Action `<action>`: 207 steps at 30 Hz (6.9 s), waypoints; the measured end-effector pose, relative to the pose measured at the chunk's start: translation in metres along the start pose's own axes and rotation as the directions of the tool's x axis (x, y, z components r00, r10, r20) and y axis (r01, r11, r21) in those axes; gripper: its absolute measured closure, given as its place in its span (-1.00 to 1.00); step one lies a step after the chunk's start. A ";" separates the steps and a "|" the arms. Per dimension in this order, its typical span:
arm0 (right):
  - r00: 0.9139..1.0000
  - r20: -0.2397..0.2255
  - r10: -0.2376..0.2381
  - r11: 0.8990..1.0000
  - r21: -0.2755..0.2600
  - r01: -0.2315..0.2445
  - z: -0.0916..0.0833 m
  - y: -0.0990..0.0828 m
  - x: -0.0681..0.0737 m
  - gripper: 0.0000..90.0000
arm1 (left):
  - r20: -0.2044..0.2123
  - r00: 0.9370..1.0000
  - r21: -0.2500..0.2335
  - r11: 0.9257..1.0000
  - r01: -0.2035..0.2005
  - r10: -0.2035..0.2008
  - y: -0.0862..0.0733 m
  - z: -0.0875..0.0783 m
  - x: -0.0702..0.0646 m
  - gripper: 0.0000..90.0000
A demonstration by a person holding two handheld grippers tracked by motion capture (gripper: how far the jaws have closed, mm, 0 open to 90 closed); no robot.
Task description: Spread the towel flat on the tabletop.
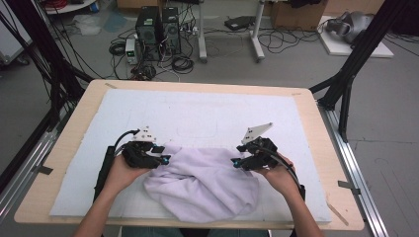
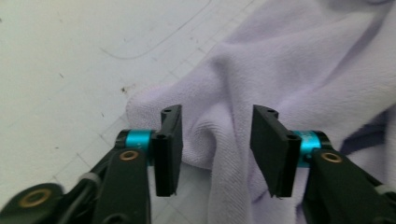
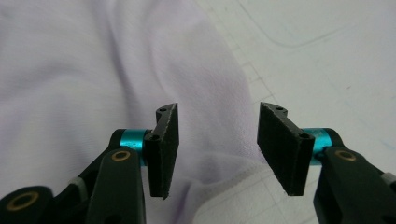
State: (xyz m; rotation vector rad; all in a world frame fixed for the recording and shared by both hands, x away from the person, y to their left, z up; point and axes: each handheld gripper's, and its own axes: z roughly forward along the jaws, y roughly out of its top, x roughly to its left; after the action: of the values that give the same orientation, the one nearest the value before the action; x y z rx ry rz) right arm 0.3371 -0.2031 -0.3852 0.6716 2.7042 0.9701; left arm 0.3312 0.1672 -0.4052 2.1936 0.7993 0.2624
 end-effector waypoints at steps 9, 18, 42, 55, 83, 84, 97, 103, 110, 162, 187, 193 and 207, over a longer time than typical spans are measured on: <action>0.997 -0.047 0.064 0.992 0.114 -0.058 0.033 -0.019 -0.018 0.67 | 0.056 0.998 0.110 0.993 -0.041 0.035 -0.003 0.028 -0.004 0.71; 0.995 -0.097 0.035 0.998 0.045 -0.031 0.011 -0.007 -0.024 0.87 | 0.016 1.000 -0.054 0.998 0.015 -0.014 0.006 -0.014 0.007 0.81; 0.988 0.068 0.139 0.981 -0.149 -0.128 -0.009 0.034 -0.070 0.14 | -0.168 0.980 -0.139 0.987 0.080 -0.103 0.038 -0.018 0.057 -0.05; 0.998 -0.040 0.051 0.975 -0.215 -0.058 -0.016 -0.019 0.012 -0.02 | -0.027 0.999 -0.147 0.989 0.019 -0.024 -0.017 -0.025 -0.010 -0.12; 0.995 -0.027 0.091 0.989 -0.117 -0.094 0.003 -0.005 -0.004 0.62 | -0.090 0.989 -0.208 0.973 0.097 -0.118 0.003 -0.019 0.016 0.80; 0.990 -0.027 0.136 0.984 -0.110 -0.138 0.008 -0.004 -0.013 0.61 | -0.110 0.984 -0.204 0.972 0.118 -0.143 0.005 -0.013 0.023 0.80; 0.978 0.002 0.208 0.965 -0.161 -0.204 0.012 -0.011 -0.039 0.13 | -0.139 0.974 -0.138 0.977 0.160 -0.179 0.002 0.006 0.045 0.29; 0.992 0.011 0.128 0.970 -0.209 -0.123 -0.013 -0.010 -0.015 0.11 | -0.143 0.983 -0.175 0.981 0.087 -0.113 -0.003 -0.030 0.025 0.18; 1.000 -0.016 -0.009 0.977 -0.214 0.006 -0.010 -0.018 0.032 0.07 | -0.080 0.995 -0.188 0.981 0.038 -0.054 -0.025 -0.042 -0.009 0.02; 0.989 0.058 0.139 0.983 -0.127 -0.131 0.003 0.008 -0.038 0.39 | -0.170 0.967 -0.146 0.975 0.164 -0.189 0.002 -0.027 0.051 0.16; 0.987 -0.002 -0.160 0.986 -0.044 0.160 0.049 0.020 0.021 0.87 | -0.092 0.988 -0.149 0.983 0.110 -0.124 0.013 0.030 0.015 0.89; 0.974 -0.083 -0.210 0.963 -0.191 0.191 0.016 0.034 0.038 0.88 | -0.119 0.988 -0.193 0.978 0.073 -0.097 0.025 0.014 0.013 0.92; 0.996 0.025 0.086 0.986 -0.146 -0.082 0.025 0.023 -0.036 0.88 | -0.154 0.975 -0.153 0.979 0.135 -0.158 0.042 0.025 0.032 0.42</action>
State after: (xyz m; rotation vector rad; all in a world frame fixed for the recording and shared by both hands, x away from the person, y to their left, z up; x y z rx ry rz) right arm 0.3848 -0.1911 -0.3886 0.7703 2.5665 1.1538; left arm 0.3856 0.1508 -0.3937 1.9869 0.9985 0.4185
